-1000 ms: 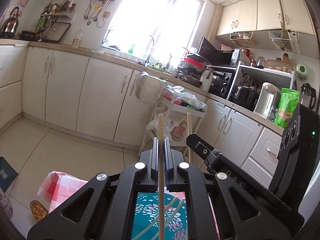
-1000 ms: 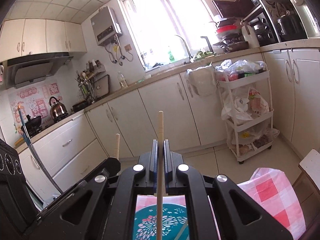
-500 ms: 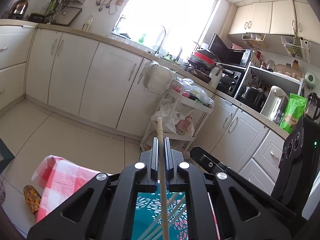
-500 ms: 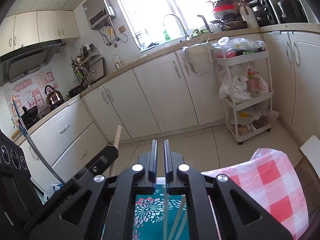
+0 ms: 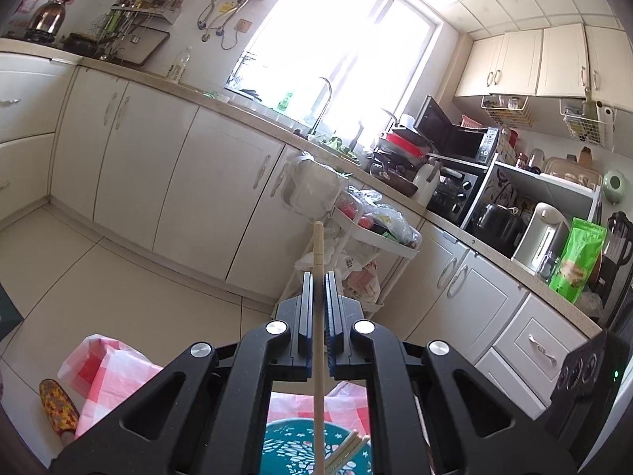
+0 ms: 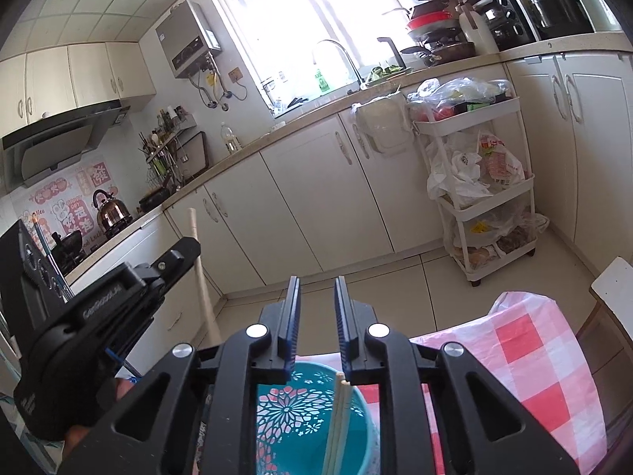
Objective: Organize utensils
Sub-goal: 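Open both tools to release the chopsticks into the basket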
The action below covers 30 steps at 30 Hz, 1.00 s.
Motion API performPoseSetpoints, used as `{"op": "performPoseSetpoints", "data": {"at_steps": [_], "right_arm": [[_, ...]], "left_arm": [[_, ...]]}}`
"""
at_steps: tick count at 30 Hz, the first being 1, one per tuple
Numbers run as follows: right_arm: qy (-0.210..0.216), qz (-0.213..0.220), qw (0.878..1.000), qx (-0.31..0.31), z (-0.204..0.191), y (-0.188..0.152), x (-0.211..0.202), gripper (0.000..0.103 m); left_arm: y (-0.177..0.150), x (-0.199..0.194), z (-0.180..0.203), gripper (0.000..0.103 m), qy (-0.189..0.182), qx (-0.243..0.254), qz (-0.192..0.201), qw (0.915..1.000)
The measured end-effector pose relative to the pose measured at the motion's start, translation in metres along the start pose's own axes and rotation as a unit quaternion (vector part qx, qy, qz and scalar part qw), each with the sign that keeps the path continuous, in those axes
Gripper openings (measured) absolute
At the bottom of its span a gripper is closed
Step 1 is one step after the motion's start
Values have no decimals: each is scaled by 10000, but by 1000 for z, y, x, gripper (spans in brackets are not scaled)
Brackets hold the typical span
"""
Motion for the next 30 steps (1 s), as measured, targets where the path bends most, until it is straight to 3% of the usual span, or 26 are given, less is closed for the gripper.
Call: {"op": "performPoseSetpoints", "data": {"at_steps": [11, 18, 20, 25, 30], "right_arm": [[-47, -278, 9995, 156, 28, -24, -11, 19], [-83, -500, 9987, 34, 35, -58, -42, 20], [-83, -608, 9981, -52, 34, -71, -52, 20], [-102, -847, 9959, -315, 31, -105, -75, 24], [-153, -1154, 9916, -557, 32, -143, -93, 25]], "left_arm": [[-25, 7, -3, 5, 234, 90, -555, 9981], [-43, -25, 8, 5, 554, 570, -934, 9925], [-52, -39, 14, 9, 697, 787, -1041, 9890], [-75, -78, 31, 39, 1081, 1278, -1155, 9791], [-100, -111, 40, 47, 1214, 1476, -1325, 9726]]}}
Point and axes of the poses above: each gripper's, at about its wrist camera, not at the fingertips, and x roughly the way its jaws point, z to its right, y to its top, the point moved 4 cm from there along x, roughly the way its jaws point, and after that the axes turned 9 degrees about -y, right-handed, at the moved point
